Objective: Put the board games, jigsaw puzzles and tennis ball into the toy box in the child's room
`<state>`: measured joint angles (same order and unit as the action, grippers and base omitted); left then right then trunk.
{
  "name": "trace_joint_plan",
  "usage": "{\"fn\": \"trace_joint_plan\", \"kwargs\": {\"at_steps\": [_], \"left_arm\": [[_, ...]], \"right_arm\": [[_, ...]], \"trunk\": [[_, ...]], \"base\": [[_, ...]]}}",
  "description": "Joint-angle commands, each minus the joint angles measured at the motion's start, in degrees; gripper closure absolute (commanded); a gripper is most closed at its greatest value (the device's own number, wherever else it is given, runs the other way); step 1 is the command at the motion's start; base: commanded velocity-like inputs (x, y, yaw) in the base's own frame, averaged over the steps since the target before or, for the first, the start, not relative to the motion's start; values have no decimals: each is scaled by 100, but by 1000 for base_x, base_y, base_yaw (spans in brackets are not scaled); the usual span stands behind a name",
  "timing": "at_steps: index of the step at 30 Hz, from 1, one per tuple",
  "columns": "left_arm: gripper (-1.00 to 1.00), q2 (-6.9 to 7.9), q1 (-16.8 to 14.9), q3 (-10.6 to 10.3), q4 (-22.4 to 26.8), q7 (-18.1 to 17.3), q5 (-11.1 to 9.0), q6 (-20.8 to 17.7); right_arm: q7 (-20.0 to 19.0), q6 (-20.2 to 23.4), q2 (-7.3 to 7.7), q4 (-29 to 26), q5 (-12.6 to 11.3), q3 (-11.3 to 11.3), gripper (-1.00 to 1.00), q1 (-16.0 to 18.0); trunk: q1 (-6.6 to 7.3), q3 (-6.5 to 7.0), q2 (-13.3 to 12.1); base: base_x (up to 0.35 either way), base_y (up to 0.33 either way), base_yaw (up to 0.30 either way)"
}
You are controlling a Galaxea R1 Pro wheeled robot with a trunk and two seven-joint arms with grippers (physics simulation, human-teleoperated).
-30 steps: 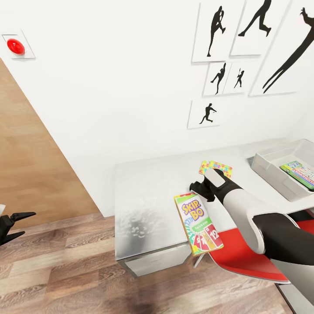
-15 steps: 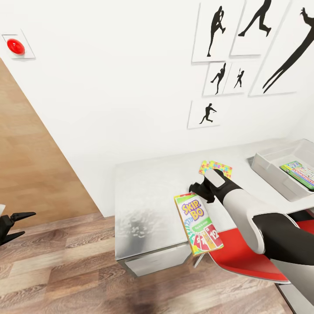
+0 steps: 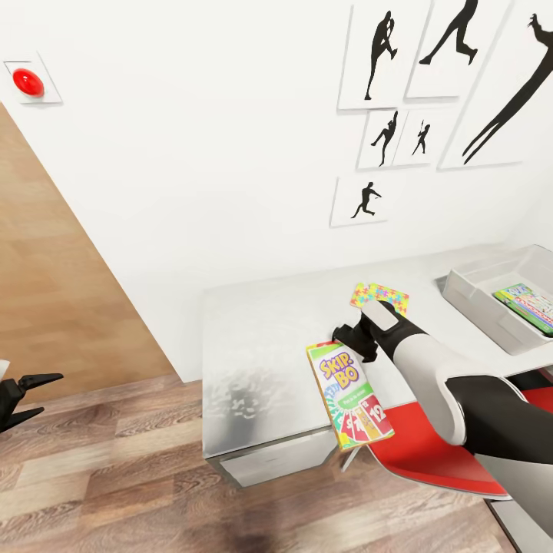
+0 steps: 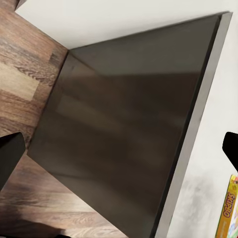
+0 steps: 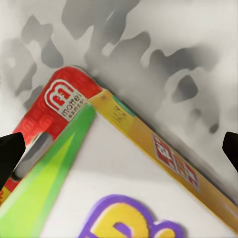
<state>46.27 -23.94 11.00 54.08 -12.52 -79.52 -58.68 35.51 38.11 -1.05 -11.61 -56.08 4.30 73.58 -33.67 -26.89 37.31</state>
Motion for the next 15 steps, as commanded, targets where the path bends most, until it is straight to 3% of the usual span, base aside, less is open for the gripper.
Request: {"fn": "trace_joint_plan", "kwargs": {"at_steps": [1,15], "left_arm": [[-100,-1,-5,8,-3,-58,59,-22],[-100,-1,-5,8,-3,-58,59,-22]], "right_arm": [[46,47,-2,81,-52,73,-100,-1],[51,107,-9,89,-52,62,-100,-1]], "trunk": [[-2,-8,5],[-2,-8,5]], "base": [[0,0,0],[-3,4,0]]}}
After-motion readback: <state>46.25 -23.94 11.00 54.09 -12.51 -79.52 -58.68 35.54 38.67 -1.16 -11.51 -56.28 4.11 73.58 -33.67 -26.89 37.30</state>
